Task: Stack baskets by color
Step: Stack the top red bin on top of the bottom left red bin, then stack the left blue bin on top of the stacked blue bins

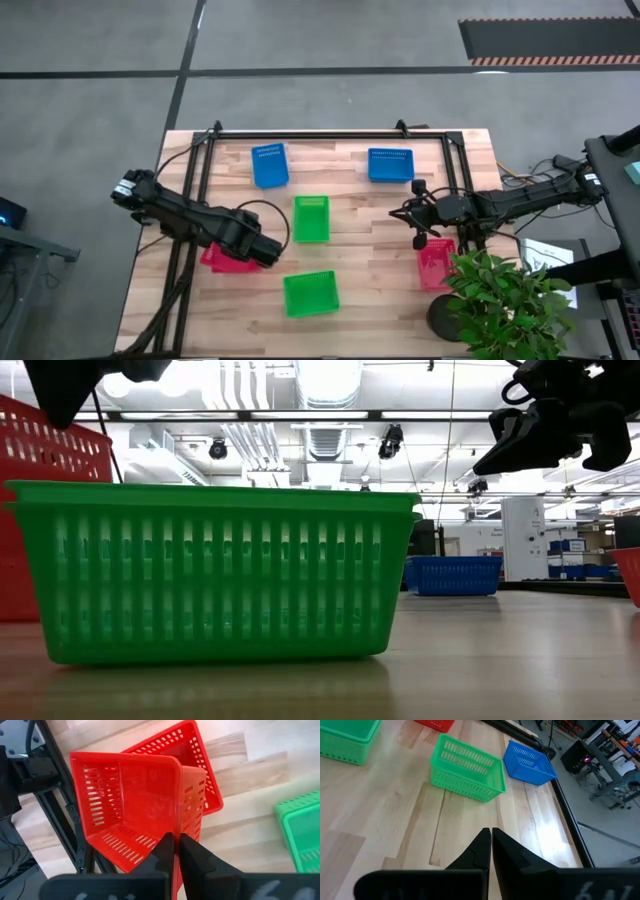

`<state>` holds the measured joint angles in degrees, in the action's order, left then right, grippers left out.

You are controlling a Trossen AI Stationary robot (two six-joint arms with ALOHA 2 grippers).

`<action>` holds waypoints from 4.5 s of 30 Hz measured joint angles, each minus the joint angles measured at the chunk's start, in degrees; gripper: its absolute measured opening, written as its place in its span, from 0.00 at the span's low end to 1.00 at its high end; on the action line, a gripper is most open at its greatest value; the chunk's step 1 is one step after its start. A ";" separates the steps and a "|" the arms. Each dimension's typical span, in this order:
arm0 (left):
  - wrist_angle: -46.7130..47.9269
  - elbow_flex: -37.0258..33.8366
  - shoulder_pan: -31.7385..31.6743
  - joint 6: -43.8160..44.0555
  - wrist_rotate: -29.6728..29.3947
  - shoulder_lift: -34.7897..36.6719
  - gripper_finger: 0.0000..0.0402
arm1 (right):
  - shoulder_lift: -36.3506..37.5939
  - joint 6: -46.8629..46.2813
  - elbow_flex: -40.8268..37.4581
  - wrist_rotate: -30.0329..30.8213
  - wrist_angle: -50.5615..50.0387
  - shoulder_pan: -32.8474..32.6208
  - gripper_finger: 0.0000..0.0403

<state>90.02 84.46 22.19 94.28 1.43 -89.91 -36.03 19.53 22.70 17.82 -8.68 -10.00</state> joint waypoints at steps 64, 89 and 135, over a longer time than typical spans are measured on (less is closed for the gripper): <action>-53.33 -8.98 -7.73 -73.91 -10.38 3.43 0.38 | -0.15 -3.68 -3.20 -3.04 4.75 -0.01 0.02; -122.82 -41.50 -21.94 -126.79 -29.53 18.21 0.38 | -18.45 -6.78 6.10 -2.83 25.57 3.56 0.02; -133.62 -67.12 -21.81 -117.06 -30.20 39.43 0.38 | -81.52 30.49 77.34 -29.90 -8.23 33.15 0.02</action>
<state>-43.60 17.34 0.38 -22.78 -28.77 -50.48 -117.55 50.02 100.04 -12.07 -16.91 23.16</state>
